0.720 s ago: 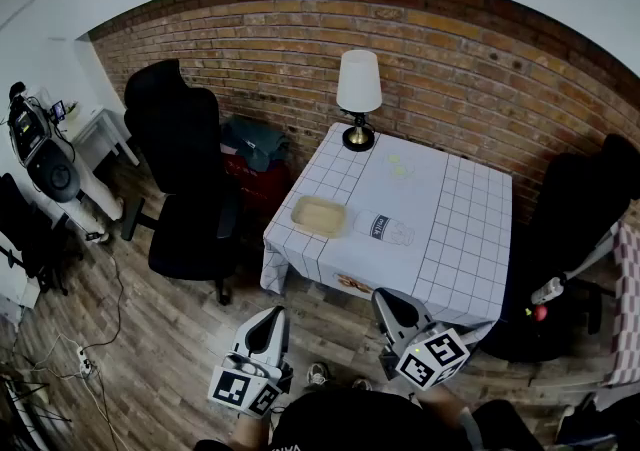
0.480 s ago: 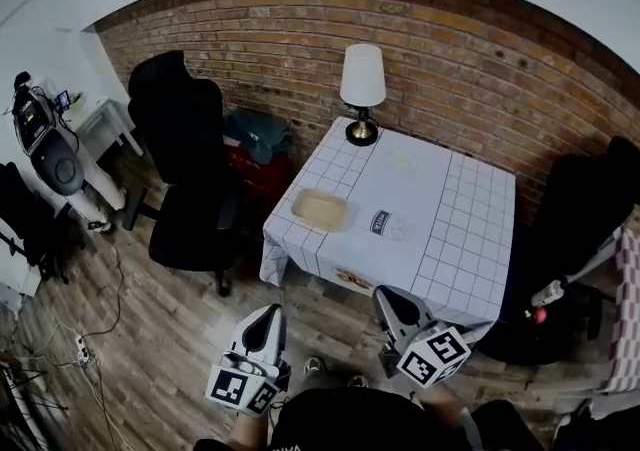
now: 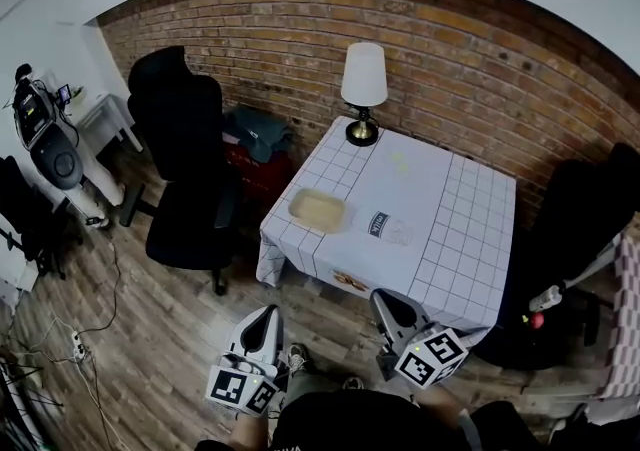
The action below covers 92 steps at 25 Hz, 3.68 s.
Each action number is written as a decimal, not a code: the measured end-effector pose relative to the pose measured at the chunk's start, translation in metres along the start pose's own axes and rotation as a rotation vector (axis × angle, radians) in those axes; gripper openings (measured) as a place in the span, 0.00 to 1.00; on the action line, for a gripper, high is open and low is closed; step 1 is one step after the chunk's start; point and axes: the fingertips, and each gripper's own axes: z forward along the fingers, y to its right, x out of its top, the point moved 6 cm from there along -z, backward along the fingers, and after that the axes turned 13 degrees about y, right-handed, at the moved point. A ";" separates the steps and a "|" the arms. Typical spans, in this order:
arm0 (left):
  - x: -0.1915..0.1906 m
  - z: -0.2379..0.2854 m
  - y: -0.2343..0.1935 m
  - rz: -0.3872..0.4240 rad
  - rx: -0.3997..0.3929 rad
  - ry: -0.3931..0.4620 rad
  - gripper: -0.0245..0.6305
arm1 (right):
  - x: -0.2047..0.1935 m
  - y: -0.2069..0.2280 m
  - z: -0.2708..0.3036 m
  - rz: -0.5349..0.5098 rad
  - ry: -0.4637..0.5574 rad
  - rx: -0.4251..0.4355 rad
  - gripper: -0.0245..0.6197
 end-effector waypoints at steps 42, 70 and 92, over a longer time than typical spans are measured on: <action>-0.014 0.147 -0.203 -0.115 -0.348 -0.155 0.05 | -0.048 0.000 0.162 -0.039 0.126 -0.379 0.04; -0.067 0.271 -0.178 -0.081 -0.286 -0.192 0.05 | -0.025 0.125 0.212 -0.028 0.034 -0.315 0.04; -0.112 0.331 -0.233 -0.065 -0.431 -0.332 0.05 | -0.068 0.146 0.239 -0.039 0.055 -0.536 0.04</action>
